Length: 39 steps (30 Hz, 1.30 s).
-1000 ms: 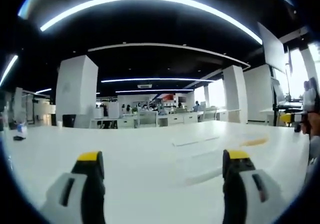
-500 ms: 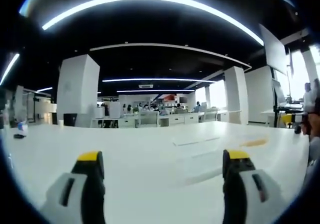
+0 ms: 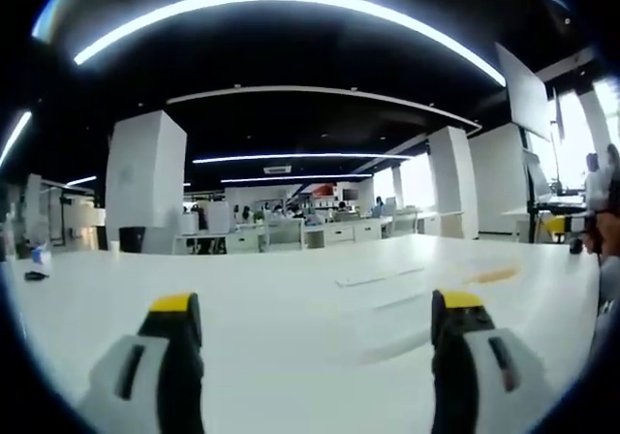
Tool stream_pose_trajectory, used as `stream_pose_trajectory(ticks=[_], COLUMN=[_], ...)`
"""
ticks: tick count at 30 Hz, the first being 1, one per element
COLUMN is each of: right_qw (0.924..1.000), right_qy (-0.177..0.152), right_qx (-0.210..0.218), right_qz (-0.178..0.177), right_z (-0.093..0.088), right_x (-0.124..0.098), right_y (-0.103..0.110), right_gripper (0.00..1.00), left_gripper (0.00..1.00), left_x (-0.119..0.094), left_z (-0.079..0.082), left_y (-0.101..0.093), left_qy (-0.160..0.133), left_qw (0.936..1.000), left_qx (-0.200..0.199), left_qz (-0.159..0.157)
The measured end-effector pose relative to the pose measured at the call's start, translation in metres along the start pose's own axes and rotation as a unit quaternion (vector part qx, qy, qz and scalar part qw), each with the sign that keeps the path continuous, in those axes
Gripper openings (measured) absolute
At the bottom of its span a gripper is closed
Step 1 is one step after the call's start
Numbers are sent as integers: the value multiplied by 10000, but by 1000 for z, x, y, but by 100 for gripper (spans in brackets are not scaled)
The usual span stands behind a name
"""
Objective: Snap each plastic latch of the storage box into its locked position after aligning the lid with the box until every specified latch is closed and the lid sits flush.
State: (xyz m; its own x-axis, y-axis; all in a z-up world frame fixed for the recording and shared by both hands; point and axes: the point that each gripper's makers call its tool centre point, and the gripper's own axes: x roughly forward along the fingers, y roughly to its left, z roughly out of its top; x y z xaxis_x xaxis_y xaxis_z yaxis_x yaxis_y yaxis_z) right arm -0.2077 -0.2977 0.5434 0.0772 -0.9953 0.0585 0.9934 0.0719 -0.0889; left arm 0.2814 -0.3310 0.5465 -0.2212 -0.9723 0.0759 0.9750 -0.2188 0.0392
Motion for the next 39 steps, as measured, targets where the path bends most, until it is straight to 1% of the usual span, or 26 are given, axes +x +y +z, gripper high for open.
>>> stream_pose_trajectory(ticks=[5, 7, 18, 22, 25, 26, 28, 30, 33, 35, 37, 39], right_qw=[10000, 9999, 9999, 9999, 9997, 9995, 9995, 9996, 9996, 9996, 9996, 9995], right_qy=[-16, -12, 11, 92, 230, 278, 299, 274, 251, 265, 252, 254], right_qx=[78, 126, 77, 33, -122, -144, -94, -43, -86, -129, -144, -190], right_qz=[-35, -29, -111, -76, 21, 16, -3, -17, -48, -54, -57, -60], right_z=[1, 2, 2, -2, -10, -14, -16, -15, -13, -13, -12, -12], right_x=[-1, 0, 0, 3, 3, 3, 3, 4, 7, 10, 12, 14], right_y=[-5, -7, -18, -22, -27, -30, -36, -40, -45, -49, -51, -53], right_gripper=[99, 99, 98, 97, 97, 97, 96, 96, 95, 95, 94, 95], left_gripper=[99, 99, 99, 99, 99, 99, 99, 99, 99, 99, 99, 99], left_x=[5, 9, 31, 42, 54, 59, 67, 76, 87, 95, 101, 107], left_z=[0, -2, -5, -2, 4, 7, 10, 11, 15, 20, 24, 27], left_y=[0, -2, -20, -30, -37, -41, -46, -54, -62, -70, -81, -88], left_qy=[3, 70, 172, 203, 213, 203, 207, 252, 259, 220, 192, 209], left_qw=[10000, 9999, 9990, 9974, 9954, 9941, 9925, 9895, 9865, 9839, 9791, 9757], left_qx=[52, 20, -7, 77, 239, 295, 268, 346, 433, 405, 292, 231], left_qz=[-10, -77, -420, -692, -902, -1023, -1177, -1383, -1560, -1728, -2004, -2168])
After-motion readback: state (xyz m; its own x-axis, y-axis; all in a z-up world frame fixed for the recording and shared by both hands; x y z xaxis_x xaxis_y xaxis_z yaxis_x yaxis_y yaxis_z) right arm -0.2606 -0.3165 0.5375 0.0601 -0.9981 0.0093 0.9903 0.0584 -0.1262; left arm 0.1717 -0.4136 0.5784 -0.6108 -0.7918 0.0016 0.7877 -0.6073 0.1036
